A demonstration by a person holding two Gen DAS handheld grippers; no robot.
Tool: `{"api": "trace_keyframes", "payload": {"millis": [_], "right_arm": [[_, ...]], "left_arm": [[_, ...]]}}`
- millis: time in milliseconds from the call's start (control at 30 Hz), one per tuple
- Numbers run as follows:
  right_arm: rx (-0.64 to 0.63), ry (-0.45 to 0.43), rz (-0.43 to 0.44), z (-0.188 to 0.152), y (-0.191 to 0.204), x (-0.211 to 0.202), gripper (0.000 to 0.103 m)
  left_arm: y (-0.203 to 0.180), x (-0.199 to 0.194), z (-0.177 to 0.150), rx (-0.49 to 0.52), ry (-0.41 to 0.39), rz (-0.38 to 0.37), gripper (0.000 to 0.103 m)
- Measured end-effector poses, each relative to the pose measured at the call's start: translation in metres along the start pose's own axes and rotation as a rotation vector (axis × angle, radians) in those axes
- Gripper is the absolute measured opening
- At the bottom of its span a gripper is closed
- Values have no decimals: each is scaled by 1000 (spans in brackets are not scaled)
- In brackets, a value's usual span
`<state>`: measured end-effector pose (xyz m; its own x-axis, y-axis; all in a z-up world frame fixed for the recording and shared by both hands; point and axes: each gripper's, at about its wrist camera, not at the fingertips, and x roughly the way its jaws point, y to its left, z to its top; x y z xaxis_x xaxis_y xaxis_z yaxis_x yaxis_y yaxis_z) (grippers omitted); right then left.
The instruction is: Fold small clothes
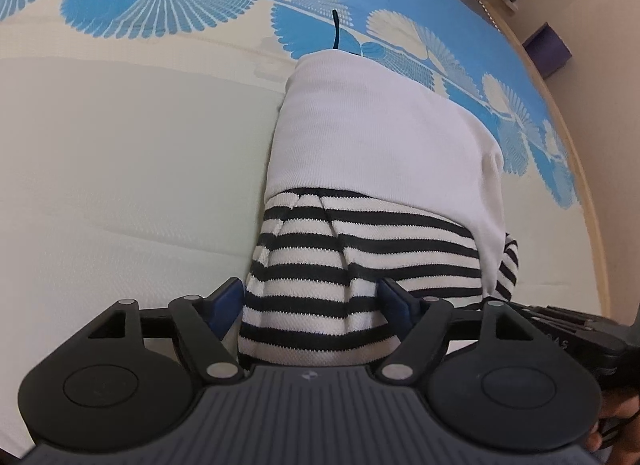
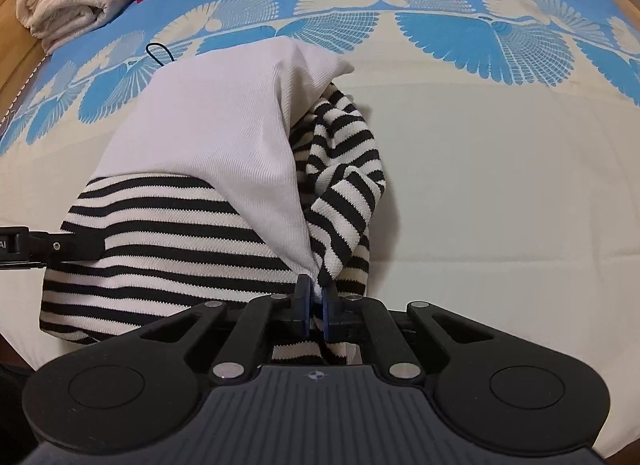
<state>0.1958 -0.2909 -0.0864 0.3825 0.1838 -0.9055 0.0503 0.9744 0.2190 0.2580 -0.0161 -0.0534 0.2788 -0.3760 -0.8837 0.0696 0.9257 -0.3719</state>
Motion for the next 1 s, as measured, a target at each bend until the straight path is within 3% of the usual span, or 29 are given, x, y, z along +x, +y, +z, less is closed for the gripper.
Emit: {"api": "trace_keyframes", "payload": {"millis": [233,333,400,567,667,700,733,800,833,900,967,1000], "right_arm": [[-14,16,-9,-2,0,1,4],[-19,42,-74,-3,-3,5,2],[15,37,-64,-2,-9,4,2],[89,-130,-28,6,-18,-26,5],[147,-211,54,8,-25,-44,19],[157,-210,91,10,-26,-45,29],[165,-191,144,9,-27,-44,33],[147,-131,221,8,-22,-38,32],[116,-113,227,7,-17,-36,32],[48,-90,210,5,-7,-31,32],[-3,-15,169,3,1,-17,31],[-17,25,143,-1,2,-11,24]], "left_arm": [[-2,-2,0,15,-11,18,84],[1,-6,0,16,-24,25,85],[8,-12,2,-11,-33,14,85],[37,-43,8,-92,-125,3,83],[43,-61,8,-84,-158,-55,81],[41,-65,6,-62,-161,-84,78],[37,-69,5,-26,-161,-111,77],[25,-70,1,65,-151,-140,65],[19,-69,-1,110,-140,-145,60],[5,-59,-6,196,-98,-134,39],[-9,-40,-14,289,-21,-81,34],[-17,-30,-19,342,6,-30,34]]}}
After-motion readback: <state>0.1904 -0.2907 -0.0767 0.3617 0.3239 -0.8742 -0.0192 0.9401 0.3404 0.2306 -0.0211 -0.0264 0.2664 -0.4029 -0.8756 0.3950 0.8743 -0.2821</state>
